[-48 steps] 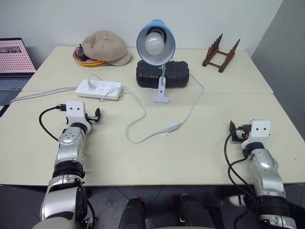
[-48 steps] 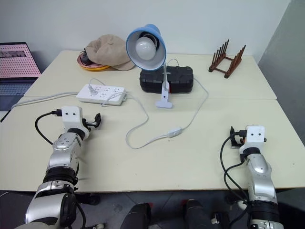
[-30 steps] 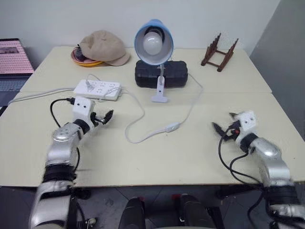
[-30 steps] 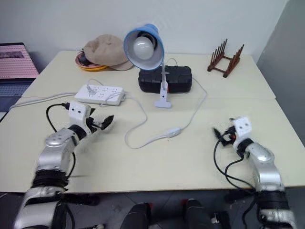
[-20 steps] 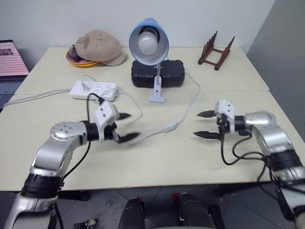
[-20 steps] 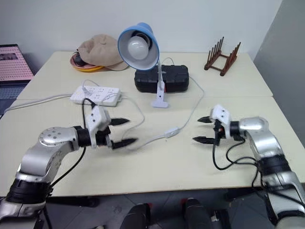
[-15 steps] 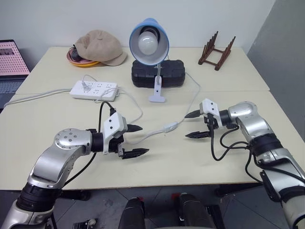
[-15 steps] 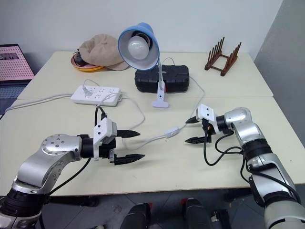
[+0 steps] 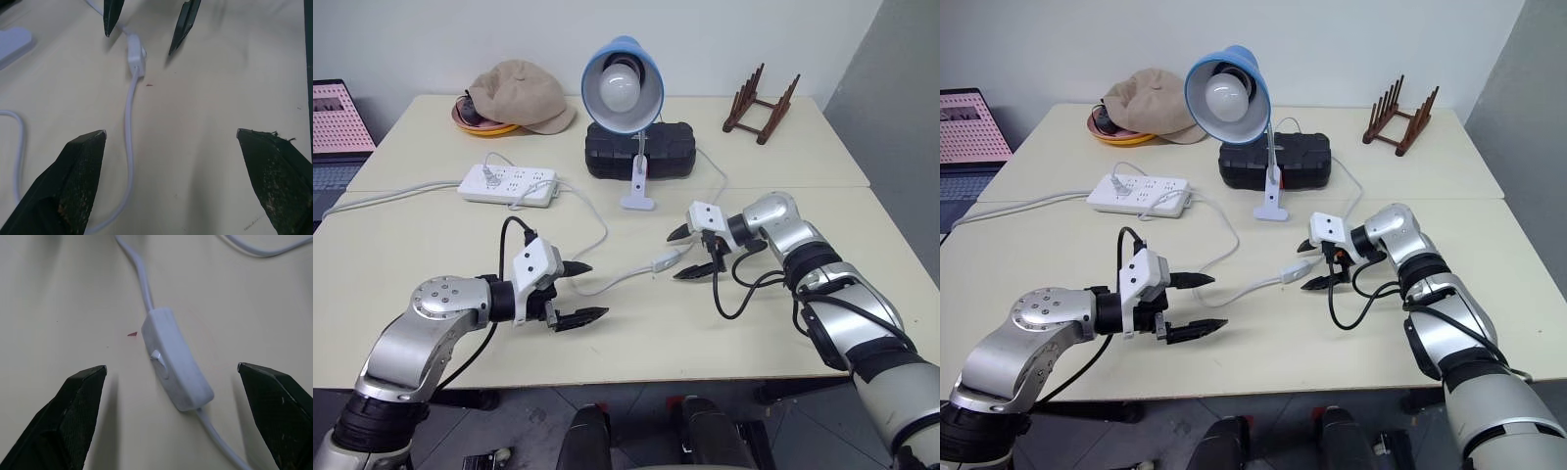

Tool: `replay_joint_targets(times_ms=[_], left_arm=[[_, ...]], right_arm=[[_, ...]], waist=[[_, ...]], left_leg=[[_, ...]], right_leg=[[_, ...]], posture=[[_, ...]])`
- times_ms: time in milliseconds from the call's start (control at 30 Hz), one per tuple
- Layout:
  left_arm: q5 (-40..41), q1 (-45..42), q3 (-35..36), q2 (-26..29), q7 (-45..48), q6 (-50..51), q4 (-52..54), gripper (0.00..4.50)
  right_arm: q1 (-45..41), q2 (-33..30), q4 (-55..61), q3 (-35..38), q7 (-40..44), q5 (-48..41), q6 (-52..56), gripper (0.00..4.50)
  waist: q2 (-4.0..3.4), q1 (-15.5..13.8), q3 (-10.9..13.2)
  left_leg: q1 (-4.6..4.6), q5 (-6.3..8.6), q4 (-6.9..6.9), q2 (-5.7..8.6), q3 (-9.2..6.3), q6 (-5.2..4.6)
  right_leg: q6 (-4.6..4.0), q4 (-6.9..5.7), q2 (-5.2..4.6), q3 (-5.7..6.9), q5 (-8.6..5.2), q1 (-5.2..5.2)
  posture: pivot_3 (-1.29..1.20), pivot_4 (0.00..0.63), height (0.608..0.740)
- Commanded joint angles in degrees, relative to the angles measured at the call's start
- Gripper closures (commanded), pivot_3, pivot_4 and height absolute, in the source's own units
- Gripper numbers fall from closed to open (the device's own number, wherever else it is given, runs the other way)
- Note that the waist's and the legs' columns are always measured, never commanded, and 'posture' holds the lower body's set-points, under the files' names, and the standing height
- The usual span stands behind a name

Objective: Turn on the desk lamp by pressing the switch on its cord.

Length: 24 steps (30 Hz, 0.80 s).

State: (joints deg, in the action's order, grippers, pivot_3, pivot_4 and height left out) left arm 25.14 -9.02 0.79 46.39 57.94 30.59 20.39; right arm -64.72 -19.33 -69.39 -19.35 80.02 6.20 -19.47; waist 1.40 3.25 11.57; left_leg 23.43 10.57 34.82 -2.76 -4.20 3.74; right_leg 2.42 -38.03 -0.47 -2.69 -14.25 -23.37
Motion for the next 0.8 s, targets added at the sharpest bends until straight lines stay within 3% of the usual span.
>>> replay_joint_targets(times_ms=[33,167,267,600,800], left_arm=[[1.07,0.10,2.39,0.38,-0.79,-0.54,2.93,0.05],[1.25,0.54,2.65,0.28,-1.06,-0.45,3.27,0.05],[1.36,0.50,2.51,0.18,-1.28,-0.47,3.26,0.00],[1.09,-1.07,1.47,-0.34,-0.77,-1.05,1.80,0.00],[0.83,-1.69,0.87,-0.76,-0.54,-1.13,1.36,0.00]], right_arm=[[-2.62,-0.03,-2.09,0.29,-0.74,2.47,-2.34,0.00],[-3.07,0.21,-3.13,0.97,-0.67,3.39,-2.43,0.00],[-3.10,0.19,-3.49,1.24,-0.15,4.02,-2.61,0.43],[-2.04,0.06,-3.03,3.20,0.09,2.72,-1.84,2.96],[-1.66,0.15,-2.62,4.84,0.28,2.42,-1.44,4.14]], waist=[[-0.01,0.00,0.00],[-0.01,0.06,0.00],[-0.01,0.06,0.01],[-0.01,0.05,0.01],[-0.01,0.06,0.01]], left_leg=[[0.00,0.00,0.00,0.00,0.00,0.00],[-0.01,0.00,0.01,0.00,-0.01,0.00],[-0.02,0.00,0.01,0.00,-0.01,0.00],[-0.02,0.00,0.01,0.00,0.00,0.00],[-0.02,0.00,0.01,0.00,-0.01,0.00]], right_leg=[[0.00,-0.02,0.00,0.00,0.00,0.00],[0.00,-0.03,0.00,-0.01,0.00,0.00],[0.00,-0.05,0.01,0.00,0.00,0.00],[0.00,-0.05,0.01,-0.01,0.01,0.00],[0.00,-0.05,0.01,-0.01,0.01,0.00]], posture=[[0.00,0.150,0.740],[0.00,0.150,0.740],[0.00,0.150,0.740],[0.00,0.150,0.740],[0.00,0.150,0.740]])
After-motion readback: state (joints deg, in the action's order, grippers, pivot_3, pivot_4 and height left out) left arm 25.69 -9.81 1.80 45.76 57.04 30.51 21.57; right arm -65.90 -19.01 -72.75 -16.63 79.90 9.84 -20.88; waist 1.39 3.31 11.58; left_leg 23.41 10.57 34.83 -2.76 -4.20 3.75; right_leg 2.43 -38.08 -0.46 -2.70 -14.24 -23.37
